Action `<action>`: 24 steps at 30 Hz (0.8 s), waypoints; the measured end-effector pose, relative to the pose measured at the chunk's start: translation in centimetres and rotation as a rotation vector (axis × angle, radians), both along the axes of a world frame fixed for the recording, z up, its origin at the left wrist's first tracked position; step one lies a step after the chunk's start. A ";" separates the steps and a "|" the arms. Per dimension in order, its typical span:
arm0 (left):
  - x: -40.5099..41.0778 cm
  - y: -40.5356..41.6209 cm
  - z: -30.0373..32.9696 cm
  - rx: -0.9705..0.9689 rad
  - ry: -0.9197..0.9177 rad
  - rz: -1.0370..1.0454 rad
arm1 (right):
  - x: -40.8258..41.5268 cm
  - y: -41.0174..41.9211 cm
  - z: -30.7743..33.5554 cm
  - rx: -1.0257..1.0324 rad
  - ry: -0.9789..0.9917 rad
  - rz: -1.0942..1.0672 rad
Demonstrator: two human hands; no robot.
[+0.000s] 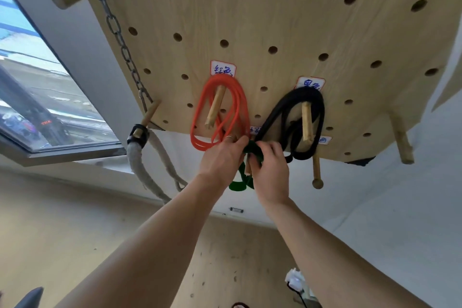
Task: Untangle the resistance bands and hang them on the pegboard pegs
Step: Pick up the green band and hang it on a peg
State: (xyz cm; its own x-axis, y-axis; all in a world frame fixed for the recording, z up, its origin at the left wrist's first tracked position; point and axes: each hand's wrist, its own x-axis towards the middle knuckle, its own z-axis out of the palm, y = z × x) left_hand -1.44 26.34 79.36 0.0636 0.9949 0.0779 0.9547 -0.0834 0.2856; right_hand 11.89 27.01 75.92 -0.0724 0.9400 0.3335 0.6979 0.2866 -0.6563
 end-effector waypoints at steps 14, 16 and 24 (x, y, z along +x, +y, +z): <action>-0.8 1.1 -0.2 0.002 -0.072 -0.056 | 1.1 1.0 -1.1 0.061 0.070 0.082; -0.7 0.8 -0.4 0.004 -0.090 -0.057 | 1.2 1.0 -0.8 0.057 0.060 0.086; 0.1 0.4 0.3 -0.003 -0.098 0.013 | 1.4 1.0 -0.2 -0.008 0.013 0.071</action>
State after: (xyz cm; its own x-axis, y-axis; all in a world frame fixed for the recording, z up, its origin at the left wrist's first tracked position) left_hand -1.31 26.76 79.71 0.0430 0.9959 0.0797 0.9233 -0.0701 0.3776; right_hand 13.33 28.02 75.71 -0.1351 0.9352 0.3274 0.6676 0.3301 -0.6673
